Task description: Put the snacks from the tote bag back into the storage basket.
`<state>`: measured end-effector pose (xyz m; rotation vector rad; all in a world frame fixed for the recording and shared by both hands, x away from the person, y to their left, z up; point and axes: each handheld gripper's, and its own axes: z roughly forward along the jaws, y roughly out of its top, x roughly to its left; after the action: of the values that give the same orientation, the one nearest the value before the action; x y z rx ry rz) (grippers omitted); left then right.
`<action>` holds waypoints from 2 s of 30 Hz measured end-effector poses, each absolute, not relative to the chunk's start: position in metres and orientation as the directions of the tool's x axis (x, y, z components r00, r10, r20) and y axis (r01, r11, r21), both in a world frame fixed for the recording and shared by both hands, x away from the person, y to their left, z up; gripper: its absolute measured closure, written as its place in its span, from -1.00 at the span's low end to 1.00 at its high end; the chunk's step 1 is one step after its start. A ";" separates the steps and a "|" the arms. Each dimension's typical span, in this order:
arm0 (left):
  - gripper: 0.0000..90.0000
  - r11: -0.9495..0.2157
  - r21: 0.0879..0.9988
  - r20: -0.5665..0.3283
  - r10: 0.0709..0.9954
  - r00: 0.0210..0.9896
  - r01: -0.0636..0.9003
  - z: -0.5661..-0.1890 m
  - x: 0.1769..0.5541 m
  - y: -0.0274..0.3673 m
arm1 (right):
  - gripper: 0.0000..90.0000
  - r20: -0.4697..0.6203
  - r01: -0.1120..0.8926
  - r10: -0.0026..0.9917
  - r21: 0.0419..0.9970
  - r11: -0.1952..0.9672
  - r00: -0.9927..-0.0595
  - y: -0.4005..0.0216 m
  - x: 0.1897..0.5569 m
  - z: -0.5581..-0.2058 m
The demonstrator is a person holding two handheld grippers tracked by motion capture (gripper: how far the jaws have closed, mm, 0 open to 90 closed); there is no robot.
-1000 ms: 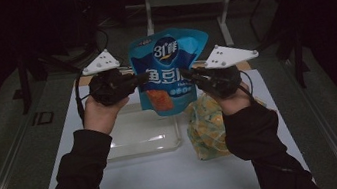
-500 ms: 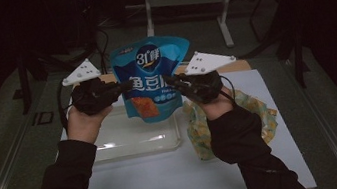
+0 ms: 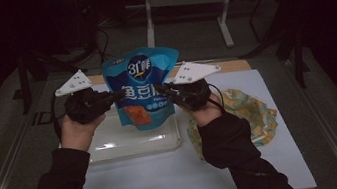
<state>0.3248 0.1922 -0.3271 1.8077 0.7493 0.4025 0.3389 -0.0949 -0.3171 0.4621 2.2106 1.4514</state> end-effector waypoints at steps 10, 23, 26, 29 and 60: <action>0.98 -0.208 0.919 -0.118 0.665 0.737 0.335 -0.356 0.328 0.199 | 1.00 -0.160 0.063 0.511 0.918 0.392 -0.845 -0.087 0.341 -0.344; 0.98 -0.212 0.900 -0.154 0.663 0.733 0.381 -0.399 0.337 0.198 | 1.00 -0.117 0.114 0.523 0.914 0.390 -0.844 -0.087 0.346 -0.389; 0.98 -0.213 0.897 -0.160 0.662 0.732 0.388 -0.408 0.339 0.197 | 1.00 -0.112 0.122 0.524 0.912 0.393 -0.844 -0.087 0.348 -0.399; 0.98 -0.201 0.898 -0.170 0.663 0.729 0.392 -0.414 0.341 0.197 | 1.00 -0.122 0.117 0.525 0.909 0.400 -0.842 -0.087 0.349 -0.403; 0.96 -0.199 0.903 -0.173 0.644 0.745 0.381 -0.445 0.343 0.190 | 0.99 -0.095 0.141 0.520 0.907 0.396 -0.849 -0.101 0.355 -0.435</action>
<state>0.3434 0.1902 -0.4450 1.8202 0.7979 0.2911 0.3547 -0.1005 -0.4345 0.5717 2.2951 1.4394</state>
